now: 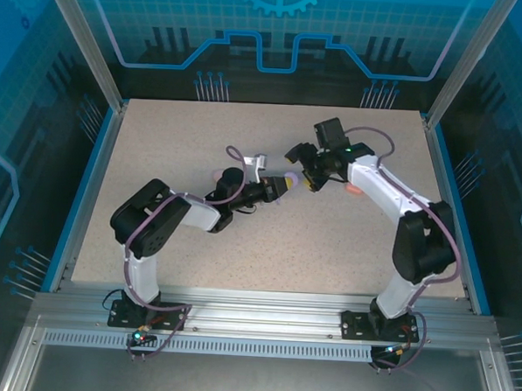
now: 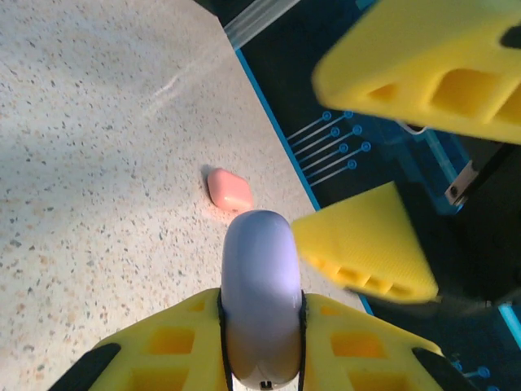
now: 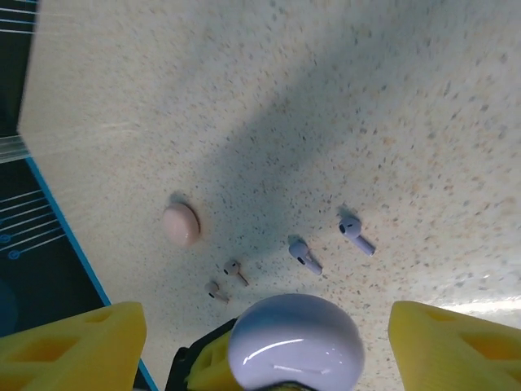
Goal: Insert wireless bluetooth earbuds into charging case
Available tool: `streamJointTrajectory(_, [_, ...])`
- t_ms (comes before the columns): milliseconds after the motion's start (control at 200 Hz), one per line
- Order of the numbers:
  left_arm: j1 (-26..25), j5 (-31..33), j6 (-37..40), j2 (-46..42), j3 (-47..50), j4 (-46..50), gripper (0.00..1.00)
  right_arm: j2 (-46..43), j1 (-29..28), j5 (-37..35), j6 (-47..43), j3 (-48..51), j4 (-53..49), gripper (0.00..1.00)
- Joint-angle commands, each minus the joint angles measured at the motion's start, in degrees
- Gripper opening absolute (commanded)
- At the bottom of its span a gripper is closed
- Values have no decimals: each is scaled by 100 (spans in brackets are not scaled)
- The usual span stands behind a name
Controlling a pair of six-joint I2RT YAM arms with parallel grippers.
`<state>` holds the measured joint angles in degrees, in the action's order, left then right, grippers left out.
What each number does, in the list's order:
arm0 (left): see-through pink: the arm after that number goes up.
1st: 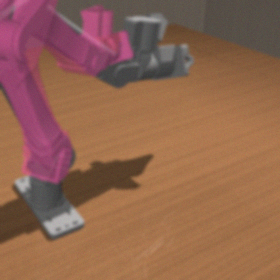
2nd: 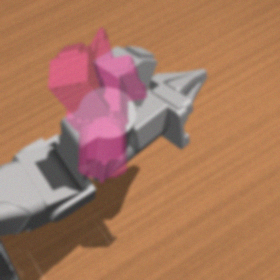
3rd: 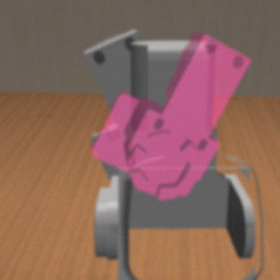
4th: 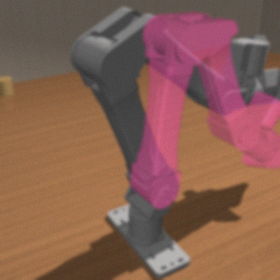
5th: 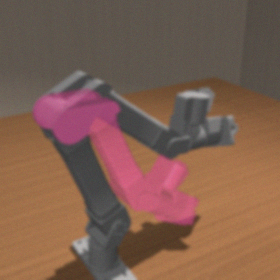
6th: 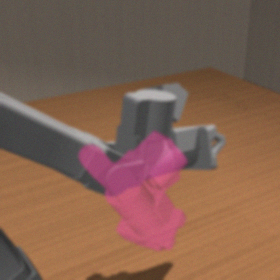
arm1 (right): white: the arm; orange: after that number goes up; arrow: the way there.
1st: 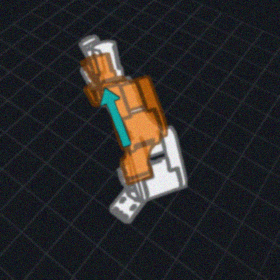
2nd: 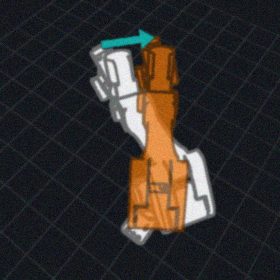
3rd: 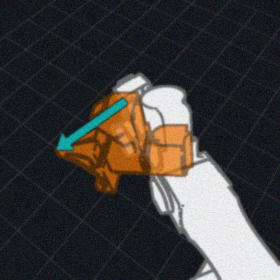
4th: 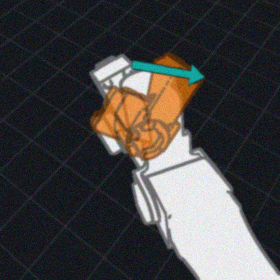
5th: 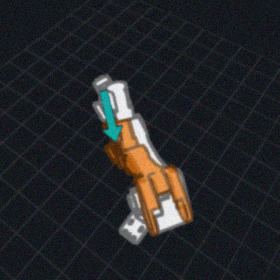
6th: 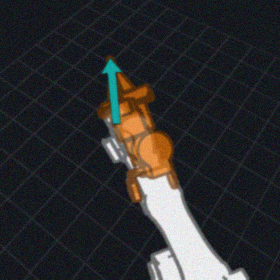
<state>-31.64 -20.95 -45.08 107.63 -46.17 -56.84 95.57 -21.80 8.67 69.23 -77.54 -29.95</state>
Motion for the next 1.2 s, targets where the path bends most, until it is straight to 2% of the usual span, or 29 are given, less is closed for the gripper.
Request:
streamJointTrajectory(0, [256,-787,298,-596,-229,759,0,-620,294,-56,-824,502,381,80])
streamJointTrajectory(245, [542,-1763,1573,-1476,-656,3084,0,-1362,449,476,-2573,1380,1259,80])
streamJointTrajectory(420, [766,-2499,2093,-1769,-911,3927,0,-1906,449,1097,-3620,1989,2017,80])
streamJointTrajectory(575, [941,-3094,2193,-1781,-1080,4198,0,-2284,427,1680,-4038,2401,2424,79])
streamJointTrajectory(720, [958,-3187,2354,-1783,-1181,4460,0,-2372,271,2091,-4318,2509,2469,79])
streamJointTrajectory(1026, [984,-3255,2298,-1774,-1289,4450,0,-1867,-281,1778,-4425,2202,2408,77])
streamJointTrajectory(1196, [975,-3284,2248,-1825,-1258,4375,0,-1609,-304,1458,-4398,2094,2366,73])
